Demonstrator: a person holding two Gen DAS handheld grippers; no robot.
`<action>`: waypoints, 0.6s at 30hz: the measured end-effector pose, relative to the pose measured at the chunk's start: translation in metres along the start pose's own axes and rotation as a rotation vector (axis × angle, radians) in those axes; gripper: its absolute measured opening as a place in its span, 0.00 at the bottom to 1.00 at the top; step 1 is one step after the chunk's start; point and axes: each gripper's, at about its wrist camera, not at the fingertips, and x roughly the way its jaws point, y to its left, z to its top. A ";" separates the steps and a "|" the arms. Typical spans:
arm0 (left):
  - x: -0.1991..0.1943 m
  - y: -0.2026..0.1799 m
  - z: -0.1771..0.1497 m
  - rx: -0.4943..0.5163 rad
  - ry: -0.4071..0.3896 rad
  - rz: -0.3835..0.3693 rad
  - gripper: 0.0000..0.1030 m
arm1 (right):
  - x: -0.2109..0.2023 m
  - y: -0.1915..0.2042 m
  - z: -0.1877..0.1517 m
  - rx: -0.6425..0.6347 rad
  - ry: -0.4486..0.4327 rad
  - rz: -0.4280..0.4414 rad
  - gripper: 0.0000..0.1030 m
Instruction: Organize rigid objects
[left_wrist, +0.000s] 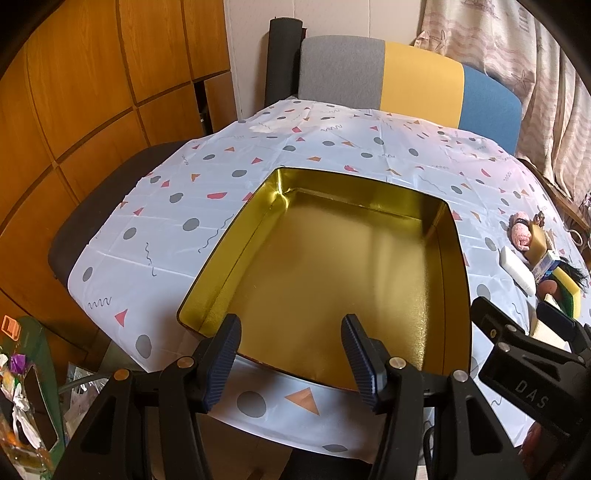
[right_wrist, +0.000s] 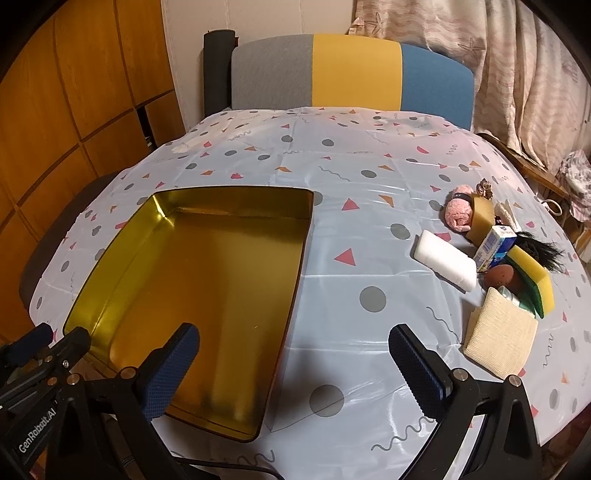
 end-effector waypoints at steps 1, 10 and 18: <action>0.000 0.000 0.000 0.000 0.001 0.000 0.55 | 0.000 0.000 0.000 0.000 0.000 -0.003 1.00; 0.001 -0.001 0.001 -0.004 0.010 0.000 0.55 | 0.001 0.000 -0.001 -0.007 0.002 -0.003 1.00; 0.002 -0.002 0.001 -0.003 0.012 0.003 0.55 | 0.001 0.000 -0.001 -0.005 0.002 -0.004 1.00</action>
